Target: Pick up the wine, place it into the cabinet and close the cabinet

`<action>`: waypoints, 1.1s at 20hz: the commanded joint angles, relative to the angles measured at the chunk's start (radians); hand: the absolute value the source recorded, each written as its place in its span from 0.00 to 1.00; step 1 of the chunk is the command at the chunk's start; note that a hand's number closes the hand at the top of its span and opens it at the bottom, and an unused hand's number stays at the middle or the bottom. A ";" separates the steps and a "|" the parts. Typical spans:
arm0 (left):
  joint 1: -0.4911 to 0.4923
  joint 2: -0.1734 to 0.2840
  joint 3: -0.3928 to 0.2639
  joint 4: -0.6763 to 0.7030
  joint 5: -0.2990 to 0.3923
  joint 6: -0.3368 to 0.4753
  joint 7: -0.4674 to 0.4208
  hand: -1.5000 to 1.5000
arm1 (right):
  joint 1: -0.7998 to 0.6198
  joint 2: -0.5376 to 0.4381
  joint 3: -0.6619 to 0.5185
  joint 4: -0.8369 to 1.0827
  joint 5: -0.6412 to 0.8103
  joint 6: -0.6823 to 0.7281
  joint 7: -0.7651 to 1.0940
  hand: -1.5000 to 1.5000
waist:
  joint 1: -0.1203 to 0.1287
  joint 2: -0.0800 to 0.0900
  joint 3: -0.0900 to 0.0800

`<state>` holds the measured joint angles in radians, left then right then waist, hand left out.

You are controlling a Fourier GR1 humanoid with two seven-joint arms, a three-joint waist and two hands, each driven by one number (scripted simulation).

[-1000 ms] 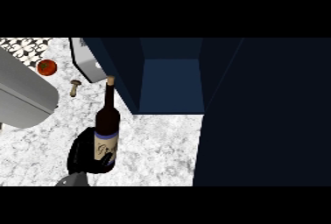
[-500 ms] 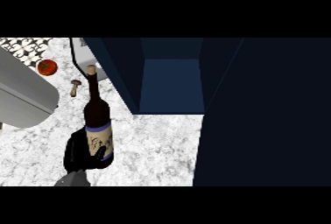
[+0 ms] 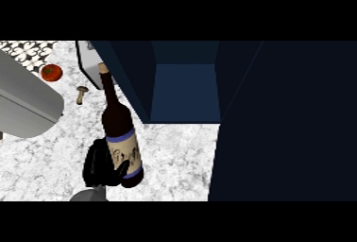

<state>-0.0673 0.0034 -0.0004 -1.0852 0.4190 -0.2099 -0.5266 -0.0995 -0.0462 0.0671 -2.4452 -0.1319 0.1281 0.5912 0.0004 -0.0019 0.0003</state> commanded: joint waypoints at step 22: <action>-0.092 -0.003 -0.461 0.030 0.344 0.449 -0.107 1.00 | 0.028 0.004 -0.012 -0.014 -0.042 0.014 -0.004 0.00 | -0.005 0.002 -0.001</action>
<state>-0.1442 0.0002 -0.4691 -1.1492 0.7359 0.2810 -0.5713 -0.0874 -0.0451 0.0504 -2.4257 -0.1525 0.1482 0.5731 -0.0053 0.0002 -0.0002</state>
